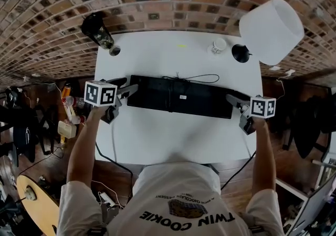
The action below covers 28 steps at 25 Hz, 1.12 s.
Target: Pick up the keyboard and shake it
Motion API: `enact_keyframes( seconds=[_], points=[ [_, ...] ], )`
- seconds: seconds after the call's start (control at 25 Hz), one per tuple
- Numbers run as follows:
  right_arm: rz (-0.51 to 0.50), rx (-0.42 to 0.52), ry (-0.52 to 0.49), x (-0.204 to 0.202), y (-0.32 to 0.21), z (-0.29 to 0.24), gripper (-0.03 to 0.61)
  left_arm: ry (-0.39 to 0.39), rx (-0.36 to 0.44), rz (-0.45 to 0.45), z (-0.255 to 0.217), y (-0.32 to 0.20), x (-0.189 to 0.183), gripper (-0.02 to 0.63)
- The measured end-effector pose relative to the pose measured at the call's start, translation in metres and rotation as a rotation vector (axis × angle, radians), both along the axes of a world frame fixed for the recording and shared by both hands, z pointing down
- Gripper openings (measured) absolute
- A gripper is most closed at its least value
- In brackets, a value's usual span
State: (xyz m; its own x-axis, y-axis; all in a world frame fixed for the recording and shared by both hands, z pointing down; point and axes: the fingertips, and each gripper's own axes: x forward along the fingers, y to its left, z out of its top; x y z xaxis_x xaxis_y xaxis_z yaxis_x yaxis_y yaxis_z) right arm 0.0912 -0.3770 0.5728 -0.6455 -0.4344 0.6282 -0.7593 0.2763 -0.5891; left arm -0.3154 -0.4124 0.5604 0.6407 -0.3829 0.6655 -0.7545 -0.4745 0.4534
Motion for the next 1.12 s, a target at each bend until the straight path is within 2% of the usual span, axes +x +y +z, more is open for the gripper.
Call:
enact_keyframes(
  seconds=[0.24, 0.36, 0.48, 0.52, 0.68, 0.8, 1.12],
  points=[
    [-0.017, -0.052, 0.072, -0.002, 0.000, 0.004, 0.302, -0.010, -0.055, 0.088, 0.018, -0.016, 0.014, 0.308],
    [-0.040, -0.069, 0.129, -0.010, -0.004, 0.008, 0.302, -0.025, -0.096, 0.130, 0.020, -0.015, 0.009, 0.304],
    [-0.057, -0.085, 0.189, -0.012, -0.006, 0.011, 0.302, -0.039, -0.112, 0.142, 0.018, -0.014, 0.011, 0.289],
    [-0.060, -0.088, 0.216, -0.010, -0.005, 0.012, 0.302, -0.045, -0.117, 0.149, 0.019, -0.013, 0.016, 0.267],
    [-0.072, -0.098, 0.276, -0.006, -0.003, 0.015, 0.299, -0.034, -0.133, 0.121, 0.019, -0.015, 0.024, 0.267],
    [-0.057, -0.075, 0.273, -0.008, -0.003, 0.011, 0.293, -0.047, -0.090, 0.103, 0.013, -0.012, 0.021, 0.265],
    [-0.062, 0.102, 0.367, -0.008, -0.003, -0.023, 0.288, -0.081, 0.084, 0.052, -0.018, 0.005, 0.016, 0.261]
  ],
)
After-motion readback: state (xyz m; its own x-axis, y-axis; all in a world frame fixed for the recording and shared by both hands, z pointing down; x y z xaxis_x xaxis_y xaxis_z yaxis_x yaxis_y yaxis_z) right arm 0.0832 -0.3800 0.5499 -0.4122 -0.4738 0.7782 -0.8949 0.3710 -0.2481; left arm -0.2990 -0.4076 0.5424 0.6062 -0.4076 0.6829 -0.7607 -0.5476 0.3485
